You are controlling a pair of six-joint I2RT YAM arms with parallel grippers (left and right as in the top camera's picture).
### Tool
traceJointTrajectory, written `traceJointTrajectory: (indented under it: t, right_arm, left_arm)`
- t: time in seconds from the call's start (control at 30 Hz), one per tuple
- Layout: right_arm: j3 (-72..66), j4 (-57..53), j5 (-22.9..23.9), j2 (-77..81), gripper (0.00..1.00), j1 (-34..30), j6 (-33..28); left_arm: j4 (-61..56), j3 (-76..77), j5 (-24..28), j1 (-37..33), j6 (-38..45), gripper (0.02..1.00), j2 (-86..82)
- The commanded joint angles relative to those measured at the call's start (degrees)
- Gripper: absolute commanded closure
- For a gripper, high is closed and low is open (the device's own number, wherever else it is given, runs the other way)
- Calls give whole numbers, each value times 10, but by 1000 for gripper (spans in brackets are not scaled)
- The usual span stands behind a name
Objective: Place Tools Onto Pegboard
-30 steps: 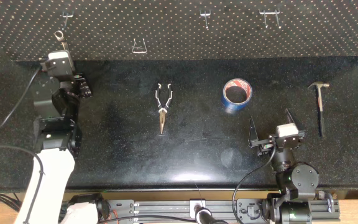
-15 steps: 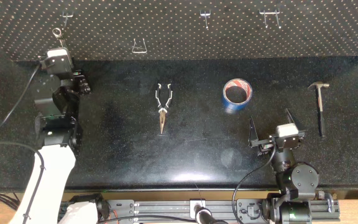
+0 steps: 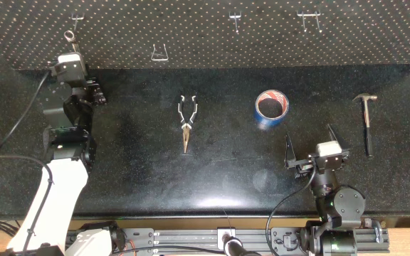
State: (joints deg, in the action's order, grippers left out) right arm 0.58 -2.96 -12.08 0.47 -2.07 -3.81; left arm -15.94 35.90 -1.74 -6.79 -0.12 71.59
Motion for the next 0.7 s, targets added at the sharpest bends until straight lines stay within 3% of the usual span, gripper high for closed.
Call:
traceJointTrajectory:
  t: [0.03, 0.7]
  right_arm:
    - [-3, 1, 1, -4, 25, 4, -8]
    - [-3, 1, 1, -4, 25, 4, -8]
  left_arm:
    - [-9, 8, 13, 2, -5, 989, 8]
    - [-32, 50, 14, 2, -5, 989, 62]
